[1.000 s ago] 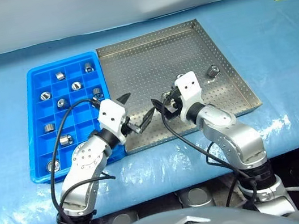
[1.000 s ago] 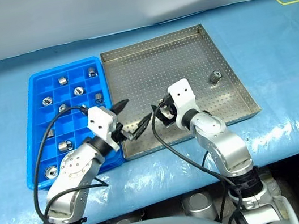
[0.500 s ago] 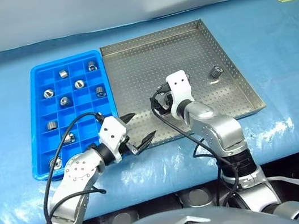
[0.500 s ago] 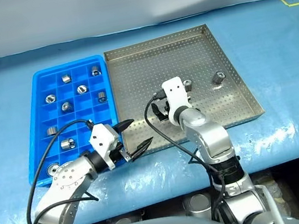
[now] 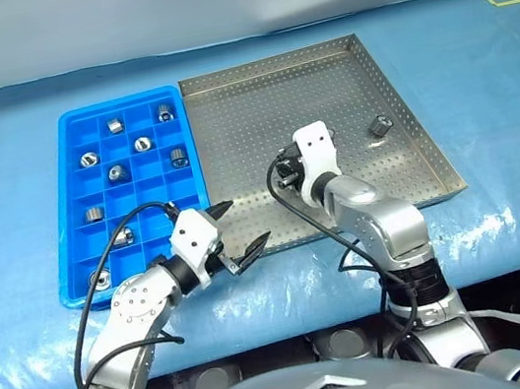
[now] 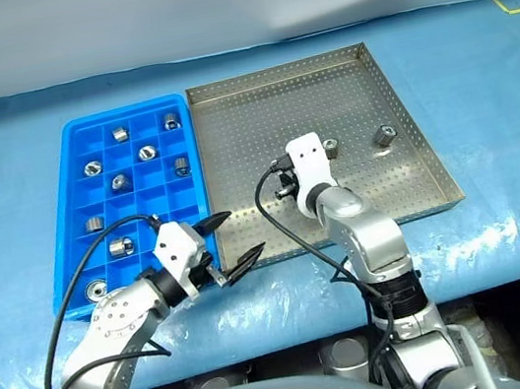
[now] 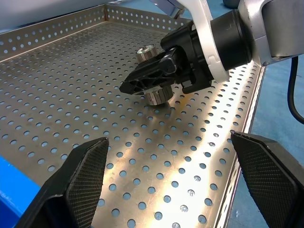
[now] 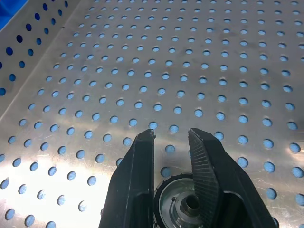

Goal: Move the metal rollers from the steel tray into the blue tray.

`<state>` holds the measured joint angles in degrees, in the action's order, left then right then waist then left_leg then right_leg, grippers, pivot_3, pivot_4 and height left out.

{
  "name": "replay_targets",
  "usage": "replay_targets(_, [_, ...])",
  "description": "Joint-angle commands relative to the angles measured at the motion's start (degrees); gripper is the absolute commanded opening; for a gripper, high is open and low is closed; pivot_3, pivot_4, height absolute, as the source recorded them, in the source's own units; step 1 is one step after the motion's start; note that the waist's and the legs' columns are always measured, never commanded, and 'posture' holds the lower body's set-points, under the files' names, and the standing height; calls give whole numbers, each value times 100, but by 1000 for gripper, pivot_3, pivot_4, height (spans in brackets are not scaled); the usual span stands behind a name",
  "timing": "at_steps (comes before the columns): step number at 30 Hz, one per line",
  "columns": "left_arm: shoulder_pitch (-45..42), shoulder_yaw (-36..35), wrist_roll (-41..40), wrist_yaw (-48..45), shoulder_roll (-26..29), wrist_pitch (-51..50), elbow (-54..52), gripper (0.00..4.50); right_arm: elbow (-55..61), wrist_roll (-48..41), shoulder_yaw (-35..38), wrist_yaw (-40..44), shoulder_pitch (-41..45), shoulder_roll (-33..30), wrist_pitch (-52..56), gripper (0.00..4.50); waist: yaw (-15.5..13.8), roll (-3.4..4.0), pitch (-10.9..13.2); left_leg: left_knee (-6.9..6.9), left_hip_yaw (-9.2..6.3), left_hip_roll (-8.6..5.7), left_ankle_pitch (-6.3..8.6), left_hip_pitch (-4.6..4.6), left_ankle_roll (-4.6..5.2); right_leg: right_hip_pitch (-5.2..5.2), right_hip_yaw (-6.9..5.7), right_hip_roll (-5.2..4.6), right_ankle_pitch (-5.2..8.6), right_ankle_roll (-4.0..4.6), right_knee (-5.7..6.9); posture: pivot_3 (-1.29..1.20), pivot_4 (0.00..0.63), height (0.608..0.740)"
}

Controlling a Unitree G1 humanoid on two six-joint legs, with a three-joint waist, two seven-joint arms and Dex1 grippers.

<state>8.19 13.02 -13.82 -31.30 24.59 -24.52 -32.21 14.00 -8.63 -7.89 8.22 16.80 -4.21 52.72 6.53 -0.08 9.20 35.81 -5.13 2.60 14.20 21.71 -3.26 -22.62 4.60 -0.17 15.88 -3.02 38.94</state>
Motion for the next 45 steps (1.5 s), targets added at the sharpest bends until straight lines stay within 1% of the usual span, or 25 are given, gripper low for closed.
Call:
replay_targets(1, [9, -19, 10, 43, -6, 98, -321, 4500, 234, -186, -101, 237, -6, 77, -192, 1496, -2, 0, 0, -1, 0, 1, 0, 0, 0, 0, 0, 1, 0, 0, 0, -30, 150, 740])
replay_targets(2, [10, -20, 5, 47, -4, 89, -331, 4500, 232, -184, -106, 255, 3, 84, -226, 1700, -5, 0, 0, -2, 0, 1, 0, 0, 0, -1, 0, 1, 0, 0, 0, -29, 150, 740])
replay_targets(5, [3, -16, 9, 70, 1, 40, -366, 4500, 215, -165, -80, 223, 32, 111, -230, 2661, -54, 1, 1, -2, 1, 1, 0, 0, 0, -2, 1, 1, 0, 0, 0, -29, 150, 740])
replay_targets(6, [1, -13, 9, 77, 4, 27, -377, 4500, 211, -146, -77, 211, 37, 103, -229, 3069, -69, 1, 1, -1, 1, 1, 0, 1, 0, -2, 0, 0, 0, 0, -1, -29, 150, 740])
replay_targets(7, [1, -16, 4, 79, 10, 17, -389, 4500, 210, -139, -66, 201, 36, 101, -229, 3351, -90, 1, 1, -2, 1, 0, 0, 2, 0, -2, 1, 0, 0, 1, -1, -27, 150, 740])
replay_targets(9, [-3, -19, 1, 95, 18, -8, -406, 4500, 213, -154, -21, 192, 28, 102, -215, 4092, -123, 1, 1, -2, 3, 0, 0, 2, 0, -3, 1, -1, -1, 2, -2, -27, 150, 740])
replay_targets(10, [-7, -22, -1, 102, 23, -17, -416, 4500, 222, -159, -13, 190, 25, 99, -212, 4369, -136, 1, 1, -2, 3, 0, 0, 2, 0, -3, 1, -1, -1, 2, -2, -27, 150, 740])
replay_targets(11, [-9, -23, -7, 110, 23, -27, -426, 4500, 236, -135, -24, 174, 19, 86, -223, 4479, -143, 1, 1, -3, 2, 0, 0, 2, 0, -3, 0, -1, -1, 2, -2, -28, 150, 740])
replay_targets(14, [-15, -24, -26, 128, 29, -47, -453, 4500, 264, 51, -63, -16, 5, 61, -252, 4479, -152, 1, 1, -3, 3, 0, 0, 2, 0, -3, 1, -1, -1, 2, -2, -27, 150, 740])
replay_targets(21, [-3, -33, -50, 165, 26, -130, -534, 4500, 299, 38, -38, -15, -170, -23, -29, 4479, -178, 1, 1, -5, 3, 0, 0, 2, 0, -4, 1, 0, 0, 2, -3, -20, 150, 740])
replay_targets(30, [52, -61, -57, 241, 34, -225, -669, 4500, 808, -31, -212, 119, -845, -295, 269, 4479, -212, 0, -1, -8, 3, 1, 0, 0, 0, -3, 1, -1, 3, -3, -5, -10, 150, 740])
replay_targets(31, [55, -63, -58, 250, 34, -237, -682, 4500, 883, -39, -233, 143, -889, -324, 289, 4082, -211, -1, -1, -7, 3, 1, 0, 0, 0, -3, 1, -1, 7, -9, -4, -11, 150, 740])
replay_targets(33, [54, -63, -62, 266, 38, -257, -699, 4500, 1003, -47, -260, 162, -927, -354, 324, 3588, -213, 0, -1, -5, 3, 0, 0, 0, 0, -2, 1, -1, 9, -13, -4, -11, 150, 740])
replay_targets(38, [34, -77, -65, 279, 42, -245, -725, 4500, 1263, -75, -253, 200, -767, -347, 438, 1924, -206, 0, 0, -6, 3, 1, 0, -2, 0, -3, 1, 1, 11, -15, -4, -14, 150, 740])
replay_targets(44, [18, -257, -129, 458, -117, -183, -814, 4500, 1285, -60, -343, 240, -227, -256, 387, 1873, -214, 1, 2, -8, 5, 1, 0, 2, 0, -9, 2, 1, 9, -11, -4, 11, 150, 740])
replay_targets(45, [28, -342, -144, 549, -189, -176, -837, 4500, 1189, -35, -371, 222, -13, -194, 320, 1873, -227, 1, 1, -8, 4, 1, 0, 3, 0, -9, 1, 1, 9, -11, -4, 18, 150, 740])
